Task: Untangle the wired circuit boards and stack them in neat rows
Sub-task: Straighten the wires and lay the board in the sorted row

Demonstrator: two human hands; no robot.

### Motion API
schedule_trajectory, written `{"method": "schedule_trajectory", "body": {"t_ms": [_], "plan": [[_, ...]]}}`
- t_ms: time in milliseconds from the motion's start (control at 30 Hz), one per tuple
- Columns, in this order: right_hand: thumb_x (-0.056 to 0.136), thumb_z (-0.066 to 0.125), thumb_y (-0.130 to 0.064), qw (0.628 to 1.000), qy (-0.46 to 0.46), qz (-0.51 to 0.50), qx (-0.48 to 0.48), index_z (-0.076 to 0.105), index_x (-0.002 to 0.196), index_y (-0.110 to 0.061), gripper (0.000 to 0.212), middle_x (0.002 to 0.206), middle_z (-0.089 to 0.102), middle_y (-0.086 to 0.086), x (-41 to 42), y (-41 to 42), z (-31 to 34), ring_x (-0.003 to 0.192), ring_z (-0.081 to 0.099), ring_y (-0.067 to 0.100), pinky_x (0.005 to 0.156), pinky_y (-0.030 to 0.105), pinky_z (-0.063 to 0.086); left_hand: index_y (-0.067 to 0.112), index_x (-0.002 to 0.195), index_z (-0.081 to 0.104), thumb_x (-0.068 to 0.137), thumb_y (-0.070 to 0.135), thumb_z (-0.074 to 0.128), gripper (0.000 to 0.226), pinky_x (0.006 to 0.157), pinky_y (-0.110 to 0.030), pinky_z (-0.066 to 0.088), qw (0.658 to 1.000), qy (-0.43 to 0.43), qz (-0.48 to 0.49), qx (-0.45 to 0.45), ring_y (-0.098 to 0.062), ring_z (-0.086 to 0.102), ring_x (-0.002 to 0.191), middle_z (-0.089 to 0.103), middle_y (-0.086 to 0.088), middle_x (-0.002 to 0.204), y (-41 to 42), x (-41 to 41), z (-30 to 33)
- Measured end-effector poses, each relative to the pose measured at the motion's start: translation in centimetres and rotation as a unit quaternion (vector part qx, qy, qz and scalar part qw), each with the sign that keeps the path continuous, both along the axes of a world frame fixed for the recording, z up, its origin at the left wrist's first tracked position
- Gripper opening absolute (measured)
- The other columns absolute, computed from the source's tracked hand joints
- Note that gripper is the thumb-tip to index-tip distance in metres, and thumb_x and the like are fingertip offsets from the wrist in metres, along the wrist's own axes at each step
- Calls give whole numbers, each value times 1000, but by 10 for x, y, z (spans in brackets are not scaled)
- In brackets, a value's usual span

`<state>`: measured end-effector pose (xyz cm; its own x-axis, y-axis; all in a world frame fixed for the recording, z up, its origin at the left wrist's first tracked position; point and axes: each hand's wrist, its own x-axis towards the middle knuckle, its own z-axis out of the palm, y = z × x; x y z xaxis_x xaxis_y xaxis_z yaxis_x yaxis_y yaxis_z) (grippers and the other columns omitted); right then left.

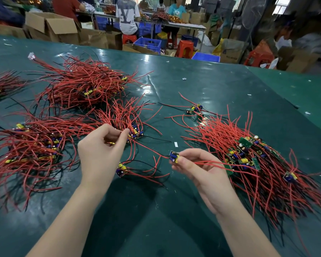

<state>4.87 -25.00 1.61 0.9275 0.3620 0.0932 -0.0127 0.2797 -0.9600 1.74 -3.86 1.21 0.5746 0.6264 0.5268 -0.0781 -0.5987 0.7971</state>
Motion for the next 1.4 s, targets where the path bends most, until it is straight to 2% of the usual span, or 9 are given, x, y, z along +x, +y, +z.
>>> {"method": "schedule_trajectory", "body": {"t_ms": [67,133,233,267,333,600,967,1233,1400], "plan": [[66,76,-14,997,51,19,55,75,79,-12,14,81,72,14,1,0,2,80,72,26,73,29,57,16,70,64,83,29,74,21,58,-17,51,991,-5,-47,-126,-8,67,60,68,4,61,2,1,2],[67,73,-8,990,105,19,94,76,77,-11,11,80,72,15,1,0,2,79,72,26,70,25,57,9,73,61,86,25,71,23,55,-17,52,954,-26,-102,-281,-11,70,61,67,0,61,-1,4,3],[70,68,-4,980,154,4,123,76,75,-10,11,83,71,18,1,3,1,80,73,27,68,24,57,5,83,60,93,31,58,28,53,-18,54,825,-4,-185,-533,-14,70,62,67,-7,70,-19,10,8],[70,68,-4,979,159,2,128,76,75,-10,11,84,71,19,1,4,0,80,73,27,68,24,57,5,88,62,93,36,54,32,54,-18,54,795,32,-216,-566,-13,71,63,70,-6,74,-26,11,8],[70,68,-3,979,157,1,129,75,77,-9,11,85,70,19,1,8,-2,79,73,26,69,24,57,8,92,67,87,39,56,34,57,-17,54,772,84,-296,-556,-10,70,66,72,-3,76,-37,9,6],[70,69,-5,984,142,0,110,71,85,-4,15,91,71,23,-1,10,-7,80,72,24,69,25,57,18,77,78,62,16,74,16,70,-15,53,824,75,-365,-428,-6,65,73,72,0,79,-46,-4,4],[72,69,-6,983,150,-7,102,76,79,-8,11,96,70,26,-2,10,-6,83,72,27,71,26,57,19,75,78,73,-2,76,21,63,-17,52,885,73,-331,-318,-11,67,66,75,-7,75,-45,-4,1],[68,75,-18,999,15,-28,30,76,87,-12,19,88,73,17,-3,13,-11,81,71,25,77,28,56,14,72,77,49,20,81,23,66,-22,56,829,77,-329,-446,-19,67,71,72,-16,80,-42,-4,-1],[68,74,-13,996,61,-34,61,74,88,-8,21,89,72,19,-1,11,-11,80,72,27,73,27,57,11,85,75,78,10,67,11,68,-19,55,807,73,-364,-459,-15,71,81,74,-11,89,-44,-2,0]]}}
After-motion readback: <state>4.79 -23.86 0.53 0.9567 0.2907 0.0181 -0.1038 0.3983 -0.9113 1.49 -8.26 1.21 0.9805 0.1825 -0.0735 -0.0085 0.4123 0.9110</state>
